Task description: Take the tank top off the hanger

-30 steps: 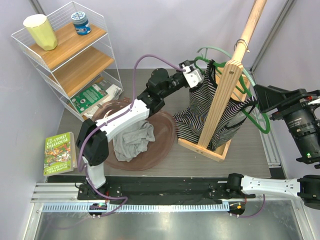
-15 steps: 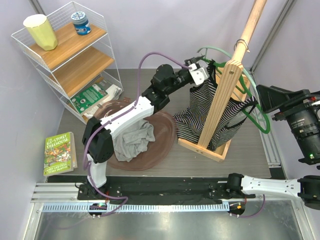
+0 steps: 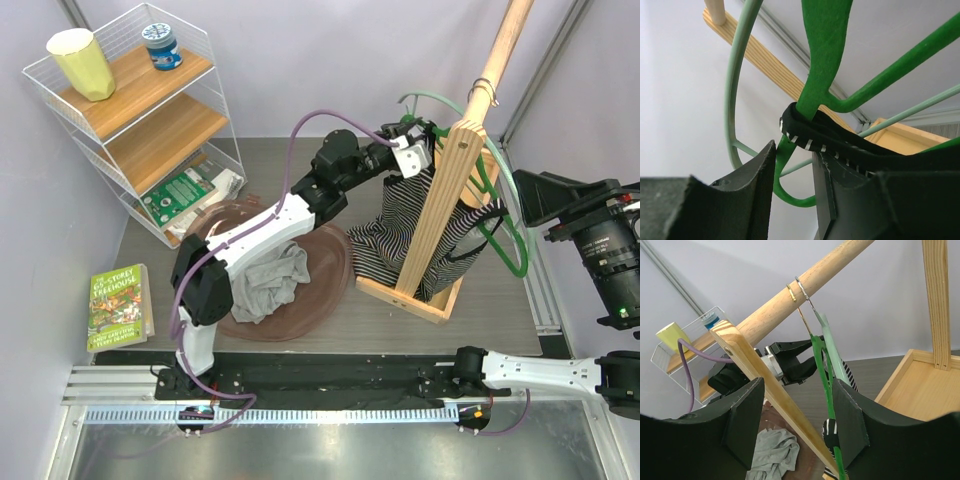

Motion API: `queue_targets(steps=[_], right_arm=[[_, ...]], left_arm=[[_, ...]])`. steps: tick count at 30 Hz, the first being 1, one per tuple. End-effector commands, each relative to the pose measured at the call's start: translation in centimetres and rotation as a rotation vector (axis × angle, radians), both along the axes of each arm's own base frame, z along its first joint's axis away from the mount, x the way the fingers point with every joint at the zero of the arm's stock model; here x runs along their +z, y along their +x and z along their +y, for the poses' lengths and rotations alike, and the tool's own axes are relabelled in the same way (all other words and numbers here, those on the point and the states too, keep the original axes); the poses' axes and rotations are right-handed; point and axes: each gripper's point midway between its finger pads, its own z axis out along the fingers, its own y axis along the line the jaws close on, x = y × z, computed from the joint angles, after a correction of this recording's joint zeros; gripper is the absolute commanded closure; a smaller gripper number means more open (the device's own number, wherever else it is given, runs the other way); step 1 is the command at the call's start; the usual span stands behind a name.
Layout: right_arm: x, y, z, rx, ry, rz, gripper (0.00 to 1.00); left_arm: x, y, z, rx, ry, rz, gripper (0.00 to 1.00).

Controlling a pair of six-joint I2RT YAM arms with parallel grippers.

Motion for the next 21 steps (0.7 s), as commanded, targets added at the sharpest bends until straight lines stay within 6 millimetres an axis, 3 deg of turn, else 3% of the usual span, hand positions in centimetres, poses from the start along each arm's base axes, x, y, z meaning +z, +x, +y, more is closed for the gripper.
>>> queue_targets(steps=[1,9,15,16,18,19,21], right_arm=[[0.7,-0.2,-0.7,-0.005,0.03,-0.009,0.38],[0.7,-0.1,-0.5,-0.004,0.025,-0.009,0.38],[0.7,0.0,-0.2,-0.002,0.021,-0.007,0.38],[0.7,0.0,-0.1,-0.002,0.019,-0.007,0.38],[0.7,0.0,0.0,-0.002,0.017,-0.005,0.38],[0.7,0.0,0.1,-0.001,0.015,-0.006,0.38],[0.9,0.0,0.2,0.001,0.019,-0.007,0.38]], left_arm=[[2.7,-0.7,-0.2,-0.007,-0.036,-0.068,0.64],[2.1,-0.8,-0.9,-0.027,-0.002,-0.08,0.56],[2.4,-0.9,-1.0,-0.02,0.003,-0.097,0.67],[2.5,-0.8,-0.8,-0.013,0.0,-0.096,0.73],[3.0,-1.1,-0.6,-0.014,-0.013,-0.101,0.76],[3.2,-1.1,-0.5,-0.009,-0.019,-0.099,0.87],[3.6,-1.2,0.0,0.002,-0.026,-0.103,0.9]])
